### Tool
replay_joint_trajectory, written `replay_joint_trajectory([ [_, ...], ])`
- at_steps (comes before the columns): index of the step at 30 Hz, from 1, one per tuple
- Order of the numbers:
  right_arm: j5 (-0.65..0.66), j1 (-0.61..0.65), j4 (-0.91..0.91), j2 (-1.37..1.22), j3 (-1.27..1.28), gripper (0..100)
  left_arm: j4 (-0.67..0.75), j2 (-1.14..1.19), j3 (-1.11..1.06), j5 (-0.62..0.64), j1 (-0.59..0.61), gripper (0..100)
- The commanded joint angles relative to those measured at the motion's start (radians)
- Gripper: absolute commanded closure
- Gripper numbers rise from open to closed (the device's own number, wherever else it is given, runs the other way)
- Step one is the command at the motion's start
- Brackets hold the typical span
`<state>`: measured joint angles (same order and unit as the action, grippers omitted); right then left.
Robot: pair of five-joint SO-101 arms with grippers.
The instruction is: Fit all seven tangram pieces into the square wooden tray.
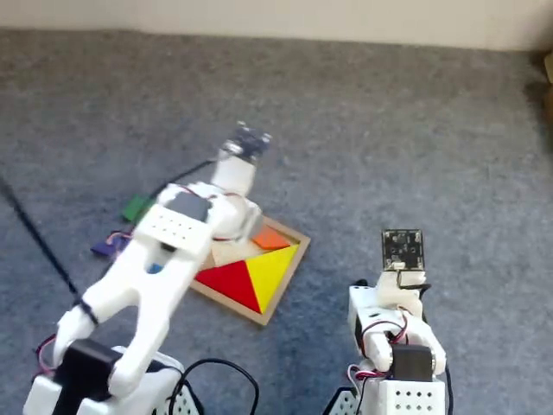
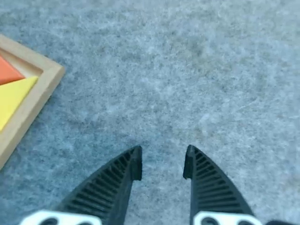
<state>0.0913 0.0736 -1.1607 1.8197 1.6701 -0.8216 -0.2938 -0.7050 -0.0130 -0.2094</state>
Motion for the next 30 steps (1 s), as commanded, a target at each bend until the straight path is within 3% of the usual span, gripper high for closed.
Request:
replay_joint_trajectory([
  [1,0.014,-0.016,0.002,0.015,0.139,84.3,0.014,-0.035,0.033,-0.032,0.079,77],
  [11,0.014,-0.016,0.002,0.015,0.139,84.3,0.219,0.222,0.024,-0.072,0.091,77],
  [15,0.014,-0.016,0.002,0.015,0.139,84.3,0.23,0.255,0.021,-0.072,0.087,77],
  [24,0.014,-0.016,0.002,0.015,0.139,84.3,0.15,0.134,-0.022,-0.066,0.004,77],
  [30,0.014,-0.016,0.002,0.015,0.139,84.3,0.095,-0.105,-0.015,-0.071,0.14,77],
])
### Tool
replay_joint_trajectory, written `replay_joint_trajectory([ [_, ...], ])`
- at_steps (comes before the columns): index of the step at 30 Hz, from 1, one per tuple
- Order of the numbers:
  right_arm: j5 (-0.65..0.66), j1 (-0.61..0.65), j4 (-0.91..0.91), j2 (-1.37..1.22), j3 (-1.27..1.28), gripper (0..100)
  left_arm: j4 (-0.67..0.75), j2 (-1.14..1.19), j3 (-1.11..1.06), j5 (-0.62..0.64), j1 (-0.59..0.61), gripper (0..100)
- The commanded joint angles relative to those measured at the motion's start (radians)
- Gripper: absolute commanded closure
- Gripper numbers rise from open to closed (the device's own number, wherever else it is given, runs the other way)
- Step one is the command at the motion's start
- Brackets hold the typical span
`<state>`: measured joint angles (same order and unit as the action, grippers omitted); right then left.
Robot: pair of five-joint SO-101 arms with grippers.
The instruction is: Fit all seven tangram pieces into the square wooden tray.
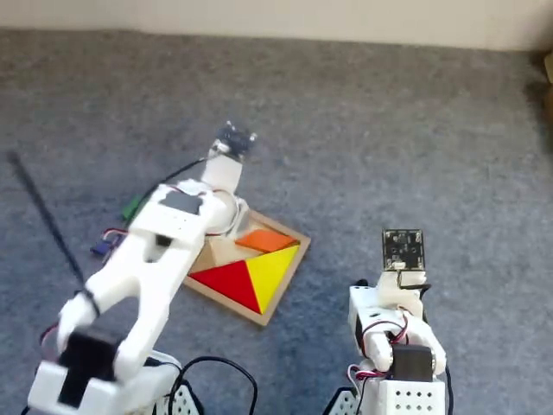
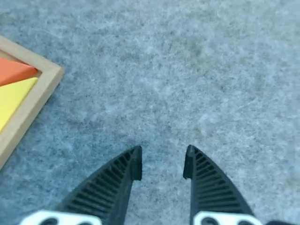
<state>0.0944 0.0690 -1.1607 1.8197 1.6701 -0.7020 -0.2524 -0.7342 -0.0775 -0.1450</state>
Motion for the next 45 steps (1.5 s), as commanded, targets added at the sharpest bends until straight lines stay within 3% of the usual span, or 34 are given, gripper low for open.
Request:
replay_joint_trajectory([
  [1,0.011,-0.012,0.002,0.015,0.139,84.3,-0.044,-0.194,0.015,-0.008,0.113,76],
  [8,0.011,-0.012,0.002,0.015,0.139,84.3,-0.238,-0.384,0.016,-0.216,0.343,76],
  [12,0.011,-0.012,0.002,0.015,0.139,84.3,-0.292,-0.383,0.008,-0.279,0.463,69],
  [19,0.011,-0.012,0.002,0.015,0.139,84.3,-0.35,-0.358,0.012,-0.342,0.545,67],
  [33,0.011,-0.012,0.002,0.015,0.139,84.3,-0.333,0.32,0.404,-0.48,0.555,67],
  [41,0.011,-0.013,0.002,0.015,0.139,84.3,-0.333,0.636,0.622,-0.483,0.553,67],
  [45,0.011,-0.013,0.002,0.015,0.139,84.3,-0.339,0.743,0.705,-0.483,0.55,75],
])
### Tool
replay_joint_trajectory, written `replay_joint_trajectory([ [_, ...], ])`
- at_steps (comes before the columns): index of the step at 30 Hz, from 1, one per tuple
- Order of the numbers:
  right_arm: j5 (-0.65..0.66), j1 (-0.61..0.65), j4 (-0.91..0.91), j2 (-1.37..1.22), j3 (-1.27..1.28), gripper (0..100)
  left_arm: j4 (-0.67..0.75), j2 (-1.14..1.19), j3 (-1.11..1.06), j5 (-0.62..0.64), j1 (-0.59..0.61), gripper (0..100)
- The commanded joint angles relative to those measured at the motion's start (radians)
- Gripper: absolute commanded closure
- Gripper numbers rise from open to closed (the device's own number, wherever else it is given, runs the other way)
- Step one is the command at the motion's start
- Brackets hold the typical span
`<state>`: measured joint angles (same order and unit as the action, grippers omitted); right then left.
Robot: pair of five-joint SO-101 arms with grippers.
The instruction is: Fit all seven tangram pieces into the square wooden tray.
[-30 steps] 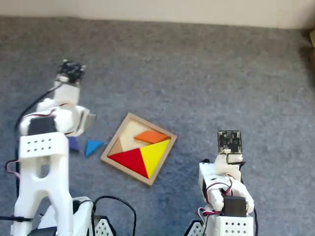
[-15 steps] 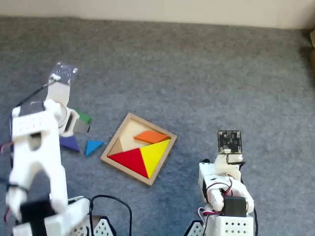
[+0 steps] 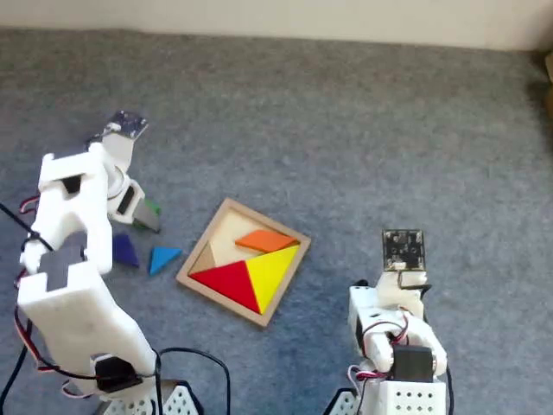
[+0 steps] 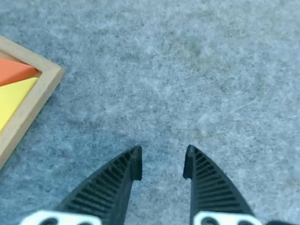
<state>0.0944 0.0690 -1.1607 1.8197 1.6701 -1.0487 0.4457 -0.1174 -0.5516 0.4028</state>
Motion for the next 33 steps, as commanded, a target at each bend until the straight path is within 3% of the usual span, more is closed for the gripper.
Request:
replay_joint_trajectory([
  [1,0.011,-0.013,0.002,0.015,0.139,84.3,0.008,0.051,0.101,-0.009,-0.007,79],
  [6,0.011,-0.013,0.002,0.015,0.139,84.3,-0.003,0.053,0.107,-0.009,-0.054,91],
  [15,0.011,-0.013,0.002,0.015,0.139,84.3,-0.203,-0.082,0.116,-0.009,-0.182,93],
  [21,0.011,-0.013,0.002,0.015,0.139,84.3,-0.336,-0.234,0.111,-0.008,-0.332,95],
  [33,0.011,-0.013,0.002,0.015,0.139,84.3,-0.311,-0.352,-0.114,-0.003,-0.607,95],
])
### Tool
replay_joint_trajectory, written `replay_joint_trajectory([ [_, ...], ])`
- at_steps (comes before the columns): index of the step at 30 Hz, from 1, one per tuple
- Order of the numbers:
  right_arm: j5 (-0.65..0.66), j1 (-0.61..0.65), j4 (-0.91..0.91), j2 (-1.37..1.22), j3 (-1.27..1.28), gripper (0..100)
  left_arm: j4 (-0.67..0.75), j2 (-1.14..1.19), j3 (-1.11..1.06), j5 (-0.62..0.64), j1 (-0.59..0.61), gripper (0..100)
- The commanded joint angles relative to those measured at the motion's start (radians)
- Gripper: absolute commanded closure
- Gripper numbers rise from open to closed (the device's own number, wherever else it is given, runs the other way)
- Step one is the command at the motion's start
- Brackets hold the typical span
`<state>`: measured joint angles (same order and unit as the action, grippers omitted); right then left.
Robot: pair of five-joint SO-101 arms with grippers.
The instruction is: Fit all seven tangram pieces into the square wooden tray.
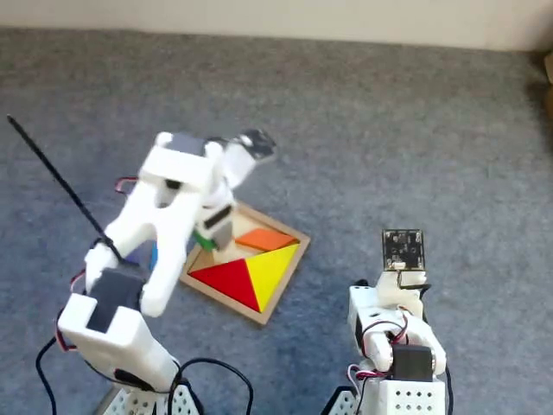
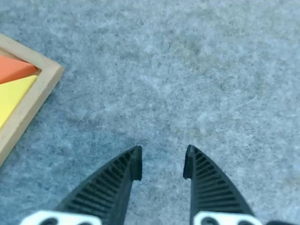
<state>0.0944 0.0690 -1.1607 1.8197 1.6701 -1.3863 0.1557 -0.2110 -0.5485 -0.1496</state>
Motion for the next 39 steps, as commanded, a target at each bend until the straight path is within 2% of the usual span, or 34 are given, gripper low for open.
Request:
replay_joint_trajectory([
  [1,0.011,-0.013,0.002,0.015,0.139,84.3,0.051,-0.065,-0.039,-0.006,-0.061,95],
  [6,0.011,-0.013,0.002,0.015,0.139,84.3,0.118,-0.058,-0.077,-0.006,-0.064,94],
  [13,0.011,-0.013,0.002,0.016,0.139,84.3,0.12,-0.065,-0.077,-0.006,-0.044,71],
  [22,0.011,-0.013,0.002,0.016,0.139,84.3,0.117,-0.15,-0.079,-0.008,-0.033,74],
  [33,0.011,-0.013,0.002,0.016,0.139,84.3,0.127,-0.249,-0.148,-0.012,0.114,74],
  [39,0.011,-0.013,0.002,0.016,0.139,84.3,0.345,-0.248,-0.325,-0.012,0.173,74],
])
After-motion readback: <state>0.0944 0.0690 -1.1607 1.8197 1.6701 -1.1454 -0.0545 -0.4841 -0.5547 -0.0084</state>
